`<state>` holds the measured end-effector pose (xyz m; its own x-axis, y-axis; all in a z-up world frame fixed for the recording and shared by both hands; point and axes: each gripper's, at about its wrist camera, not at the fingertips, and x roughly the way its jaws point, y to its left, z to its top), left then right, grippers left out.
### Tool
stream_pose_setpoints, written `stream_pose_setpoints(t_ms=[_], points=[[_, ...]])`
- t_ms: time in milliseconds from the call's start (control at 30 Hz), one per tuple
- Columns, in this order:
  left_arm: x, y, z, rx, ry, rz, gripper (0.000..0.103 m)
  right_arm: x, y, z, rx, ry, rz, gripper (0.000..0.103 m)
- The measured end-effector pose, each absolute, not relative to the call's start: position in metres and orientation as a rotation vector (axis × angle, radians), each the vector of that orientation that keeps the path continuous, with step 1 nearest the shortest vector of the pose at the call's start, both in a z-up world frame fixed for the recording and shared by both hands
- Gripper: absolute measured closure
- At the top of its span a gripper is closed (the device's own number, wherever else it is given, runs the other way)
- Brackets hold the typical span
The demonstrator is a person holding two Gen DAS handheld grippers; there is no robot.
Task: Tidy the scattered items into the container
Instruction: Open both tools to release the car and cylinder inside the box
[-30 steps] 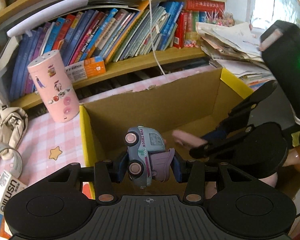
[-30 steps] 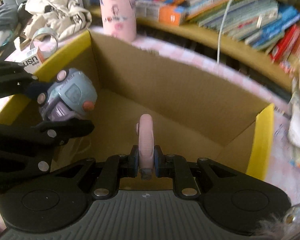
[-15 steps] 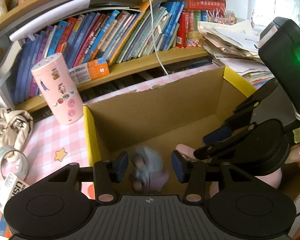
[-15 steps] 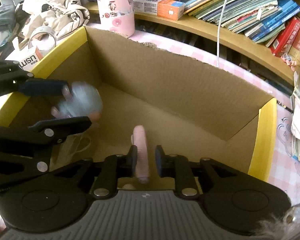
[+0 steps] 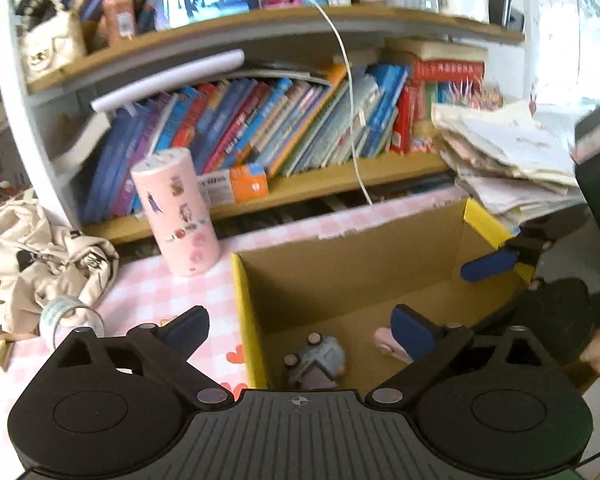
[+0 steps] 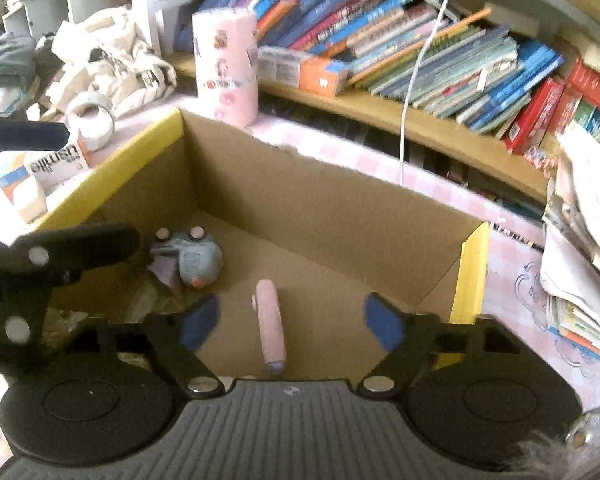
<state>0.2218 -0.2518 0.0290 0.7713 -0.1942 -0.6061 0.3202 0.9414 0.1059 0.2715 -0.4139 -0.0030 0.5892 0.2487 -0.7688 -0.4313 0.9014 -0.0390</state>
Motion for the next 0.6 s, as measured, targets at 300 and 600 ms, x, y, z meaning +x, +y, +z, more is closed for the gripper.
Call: stream_pose_setpoints(t_ms=[300,600], points=[[0.194,-0.239,0.045,0.181,0.577,-0.248,0.002,0.238,-0.408,0.016,-0.225,0.745,0.431,0.018],[0.169,-0.229,0.05,0.151,0.568,-0.209,0.002,0.214,-0.409,0.033,-0.211,0.65,0.426,0.016]])
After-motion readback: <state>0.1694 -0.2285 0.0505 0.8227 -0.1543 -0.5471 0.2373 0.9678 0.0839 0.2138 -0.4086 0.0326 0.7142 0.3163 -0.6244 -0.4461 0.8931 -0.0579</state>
